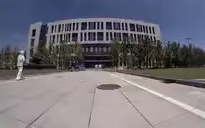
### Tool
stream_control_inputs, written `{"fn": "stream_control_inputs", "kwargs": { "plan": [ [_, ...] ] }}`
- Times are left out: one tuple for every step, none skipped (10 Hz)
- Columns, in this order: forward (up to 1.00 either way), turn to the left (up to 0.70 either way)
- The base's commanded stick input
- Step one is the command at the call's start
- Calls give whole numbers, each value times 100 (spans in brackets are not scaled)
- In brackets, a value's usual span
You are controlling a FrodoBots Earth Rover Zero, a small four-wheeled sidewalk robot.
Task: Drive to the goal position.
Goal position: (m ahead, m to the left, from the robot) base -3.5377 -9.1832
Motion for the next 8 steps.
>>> {"fn": "stream_control_inputs", "kwargs": {
  "plan": [
    [70,0],
    [70,0],
    [70,0],
    [70,0],
    [70,0],
    [70,0],
    [70,0],
    [70,0]
  ]
}}
